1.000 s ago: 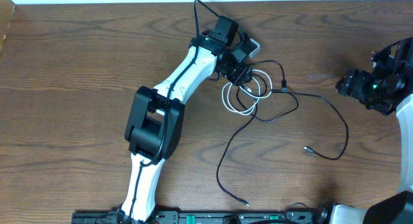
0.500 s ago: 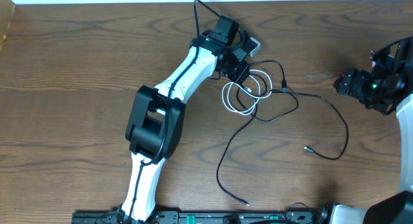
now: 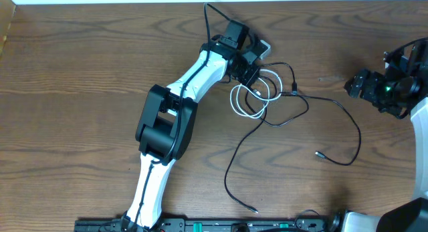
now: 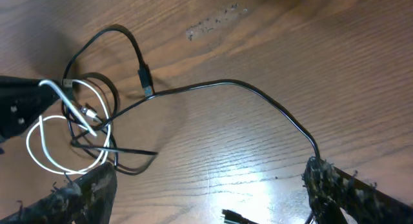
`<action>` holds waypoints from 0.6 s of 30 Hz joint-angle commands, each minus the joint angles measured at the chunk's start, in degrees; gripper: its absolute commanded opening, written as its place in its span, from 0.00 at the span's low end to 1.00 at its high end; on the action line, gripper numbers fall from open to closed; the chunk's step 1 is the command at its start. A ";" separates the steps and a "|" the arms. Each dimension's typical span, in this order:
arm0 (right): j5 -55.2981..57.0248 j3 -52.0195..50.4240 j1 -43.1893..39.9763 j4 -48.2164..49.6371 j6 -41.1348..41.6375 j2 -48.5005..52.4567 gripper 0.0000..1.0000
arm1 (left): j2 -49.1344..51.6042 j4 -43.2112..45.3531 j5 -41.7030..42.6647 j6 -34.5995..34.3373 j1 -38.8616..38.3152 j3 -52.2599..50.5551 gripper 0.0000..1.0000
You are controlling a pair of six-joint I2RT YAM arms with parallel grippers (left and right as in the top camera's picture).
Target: Untangle cables
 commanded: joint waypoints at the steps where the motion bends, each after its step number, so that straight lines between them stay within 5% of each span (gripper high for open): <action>1: -0.94 0.20 0.20 0.04 -0.85 0.31 0.88 | -1.18 0.66 -0.15 -3.34 -0.11 0.63 0.08; 13: -7.41 0.20 0.24 2.05 -0.85 0.31 0.89 | -24.57 -0.26 -0.24 -16.41 -0.02 1.42 0.07; 18: -18.43 0.20 0.24 3.69 -0.87 0.28 0.90 | -33.59 1.44 0.31 -23.87 -0.02 1.42 0.07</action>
